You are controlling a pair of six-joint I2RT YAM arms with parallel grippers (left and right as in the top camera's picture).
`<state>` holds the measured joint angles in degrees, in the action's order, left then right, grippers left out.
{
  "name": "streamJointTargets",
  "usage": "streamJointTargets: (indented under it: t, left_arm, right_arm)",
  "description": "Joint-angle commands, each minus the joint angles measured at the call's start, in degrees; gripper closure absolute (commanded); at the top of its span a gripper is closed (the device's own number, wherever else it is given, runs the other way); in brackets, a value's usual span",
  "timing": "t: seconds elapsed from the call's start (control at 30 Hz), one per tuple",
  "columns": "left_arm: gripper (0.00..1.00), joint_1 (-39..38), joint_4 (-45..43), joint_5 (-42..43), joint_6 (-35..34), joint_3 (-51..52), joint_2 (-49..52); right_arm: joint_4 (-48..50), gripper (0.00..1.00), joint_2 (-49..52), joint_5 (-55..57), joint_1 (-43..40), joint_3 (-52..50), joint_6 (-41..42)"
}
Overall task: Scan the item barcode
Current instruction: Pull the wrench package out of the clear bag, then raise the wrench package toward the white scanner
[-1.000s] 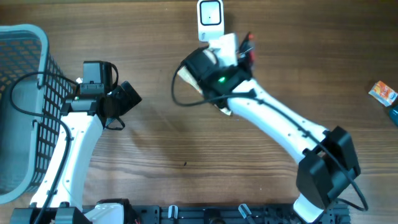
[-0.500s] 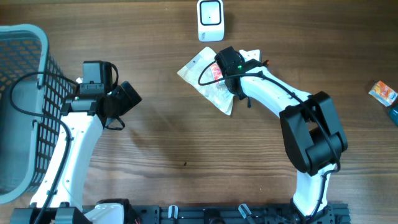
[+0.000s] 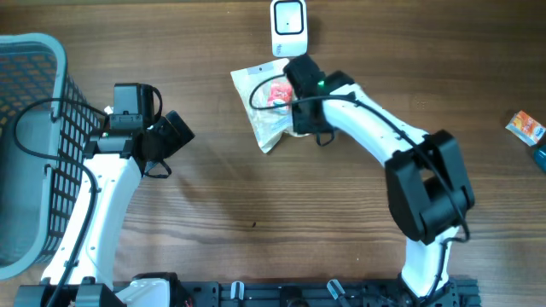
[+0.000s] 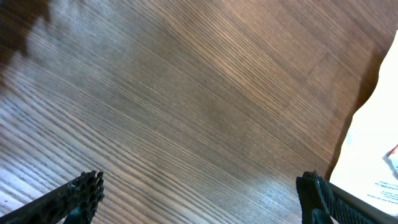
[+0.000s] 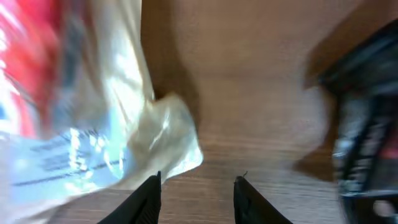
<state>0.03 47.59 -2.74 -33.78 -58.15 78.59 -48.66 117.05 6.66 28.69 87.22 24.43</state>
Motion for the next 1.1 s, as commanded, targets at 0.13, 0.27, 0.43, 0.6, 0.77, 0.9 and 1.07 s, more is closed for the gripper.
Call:
streamJointTargets:
  t: [0.13, 0.27, 0.43, 0.6, 0.77, 0.9, 1.07]
  left_arm:
    - [0.00, 0.2, -0.4, -0.5, -0.2, -0.2, 0.0]
    - [0.00, 0.2, -0.6, -0.5, -0.2, -0.2, 0.0]
    - [0.00, 0.2, -0.6, -0.5, -0.1, -0.2, 0.0]
    - [0.00, 0.2, -0.5, -0.5, -0.1, -0.2, 0.0]
    - [0.00, 0.2, -0.4, -0.5, -0.1, -0.2, 0.0]
    - [0.00, 0.2, -0.4, -0.5, -0.1, -0.2, 0.0]
    - [0.00, 0.2, -0.4, -0.6, -0.1, -0.2, 0.0]
  right_arm:
    - [-4.9, 0.30, -8.3, -5.2, -16.5, 3.7, -14.8]
    - [5.4, 0.34, -5.4, -8.0, -17.3, -5.7, -20.0]
    - [10.2, 0.39, -3.3, -3.1, -17.4, -9.4, -21.5]
    - [13.2, 0.46, -0.1, -2.8, -17.4, -11.4, -22.9]
    - [13.5, 0.55, 1.1, -2.8, -17.4, -11.6, -22.7]
    - [12.8, 0.78, 0.2, -3.1, -17.4, -10.4, -19.8]
    - [11.6, 0.89, -0.7, -7.8, -17.0, -7.6, -19.7]
